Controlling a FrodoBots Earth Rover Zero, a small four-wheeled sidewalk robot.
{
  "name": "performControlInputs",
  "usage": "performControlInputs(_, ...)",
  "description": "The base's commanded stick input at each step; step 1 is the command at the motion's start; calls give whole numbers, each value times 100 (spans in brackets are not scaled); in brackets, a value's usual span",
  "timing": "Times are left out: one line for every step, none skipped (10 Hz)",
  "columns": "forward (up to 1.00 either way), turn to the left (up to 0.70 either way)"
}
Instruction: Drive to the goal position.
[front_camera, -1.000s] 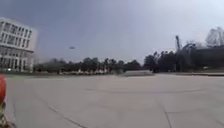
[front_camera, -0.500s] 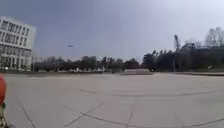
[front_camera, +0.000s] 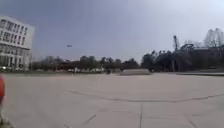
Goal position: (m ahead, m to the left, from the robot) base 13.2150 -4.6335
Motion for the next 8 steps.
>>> performControlInputs(100, 0)
performControlInputs(100, 0)
performControlInputs(100, 0)
performControlInputs(100, 0)
performControlInputs(100, 0)
performControlInputs(100, 0)
performControlInputs(100, 0)
performControlInputs(100, 0)
